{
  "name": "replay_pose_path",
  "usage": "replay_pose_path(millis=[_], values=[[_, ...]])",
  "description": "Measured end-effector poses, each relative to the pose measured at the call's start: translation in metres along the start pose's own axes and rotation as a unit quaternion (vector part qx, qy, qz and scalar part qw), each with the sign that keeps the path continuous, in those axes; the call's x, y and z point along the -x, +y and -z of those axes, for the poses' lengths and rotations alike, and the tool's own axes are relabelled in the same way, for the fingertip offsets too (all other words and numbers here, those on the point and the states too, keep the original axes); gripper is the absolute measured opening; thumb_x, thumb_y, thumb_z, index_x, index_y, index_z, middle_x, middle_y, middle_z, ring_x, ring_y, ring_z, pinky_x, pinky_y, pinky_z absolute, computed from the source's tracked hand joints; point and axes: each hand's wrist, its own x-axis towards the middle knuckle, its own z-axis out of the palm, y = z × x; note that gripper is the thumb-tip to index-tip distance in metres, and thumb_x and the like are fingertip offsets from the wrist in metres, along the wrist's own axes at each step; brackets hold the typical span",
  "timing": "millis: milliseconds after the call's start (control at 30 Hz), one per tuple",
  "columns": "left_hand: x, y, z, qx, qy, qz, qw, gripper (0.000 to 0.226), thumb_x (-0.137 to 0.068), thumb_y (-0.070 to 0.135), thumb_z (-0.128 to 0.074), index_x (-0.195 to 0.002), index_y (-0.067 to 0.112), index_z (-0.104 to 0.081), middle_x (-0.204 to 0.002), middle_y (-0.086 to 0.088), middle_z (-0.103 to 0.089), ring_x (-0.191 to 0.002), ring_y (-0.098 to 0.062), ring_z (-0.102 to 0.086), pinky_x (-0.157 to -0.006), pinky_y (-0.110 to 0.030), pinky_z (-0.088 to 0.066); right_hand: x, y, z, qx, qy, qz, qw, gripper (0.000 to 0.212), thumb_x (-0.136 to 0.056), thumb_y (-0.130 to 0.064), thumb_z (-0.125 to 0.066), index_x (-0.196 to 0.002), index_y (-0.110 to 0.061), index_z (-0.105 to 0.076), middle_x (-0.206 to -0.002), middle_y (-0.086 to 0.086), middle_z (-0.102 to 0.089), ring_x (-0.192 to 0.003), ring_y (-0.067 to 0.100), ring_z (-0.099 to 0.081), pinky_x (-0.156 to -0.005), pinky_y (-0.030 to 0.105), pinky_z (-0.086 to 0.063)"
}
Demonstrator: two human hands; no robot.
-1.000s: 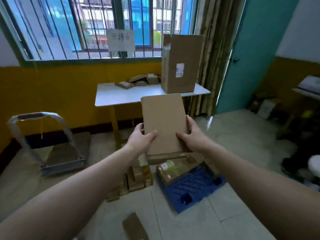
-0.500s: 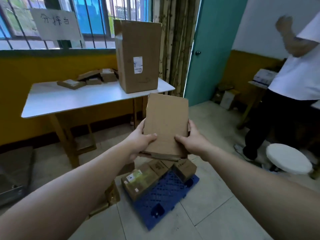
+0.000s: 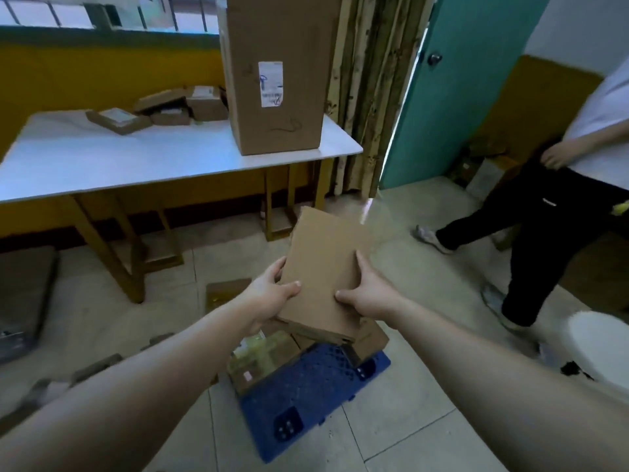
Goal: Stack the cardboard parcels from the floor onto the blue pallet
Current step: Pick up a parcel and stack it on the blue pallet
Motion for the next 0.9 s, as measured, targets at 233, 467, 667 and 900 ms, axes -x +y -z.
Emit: replay_pose_path(millis=[233, 467, 667, 900], values=[[-0.083, -0.046, -0.078, 0.135, 0.126, 0.096, 0.978, 0.064, -0.094, 0.026, -0.053, -0.146, 0.041, -0.018, -0.138, -0.006, -0.043, -0.104, -0.028, -0.055, -0.076, -0.047, -0.056, -0.120, 0.084, 0.002, 0.121, -0.092, 0.093, 0.984, 0.082, -0.089, -0.033, -0.063, -0.152, -0.032, -0.011, -0.141, 0.001, -0.022, -0.107, 0.015, -0.042, -0.094, 0.029, -0.043], [-0.155, -0.161, -0.185, 0.176, 0.143, 0.257, 0.940, 0.059, -0.097, 0.024, -0.050, -0.143, 0.044, -0.020, -0.128, -0.002, -0.048, -0.102, -0.026, -0.055, -0.077, -0.052, -0.054, -0.214, 0.227, -0.038, 0.210, -0.221, 0.100, 0.947, 0.082, -0.088, -0.031, -0.063, -0.152, -0.023, -0.012, -0.149, 0.003, -0.023, -0.122, 0.021, -0.039, -0.089, 0.023, -0.032], [-0.231, -0.285, -0.240, 0.208, 0.148, 0.321, 0.912, 0.057, -0.098, 0.013, -0.047, -0.144, 0.037, -0.025, -0.124, -0.003, -0.048, -0.097, -0.025, -0.054, -0.072, -0.047, -0.052, -0.270, 0.358, -0.120, 0.213, -0.288, 0.072, 0.931, 0.079, -0.090, -0.027, -0.063, -0.152, -0.022, -0.014, -0.155, 0.004, -0.016, -0.129, 0.024, -0.037, -0.101, 0.028, -0.034], [-0.319, -0.412, -0.281, 0.195, 0.177, 0.338, 0.903, 0.059, -0.097, 0.010, -0.047, -0.144, 0.038, -0.025, -0.139, -0.002, -0.044, -0.087, -0.020, -0.049, -0.054, -0.035, -0.047, -0.336, 0.464, -0.203, 0.356, -0.281, 0.127, 0.882, 0.079, -0.092, -0.040, -0.053, -0.153, -0.024, -0.006, -0.158, 0.008, -0.014, -0.138, 0.031, -0.021, -0.108, 0.040, -0.026]])
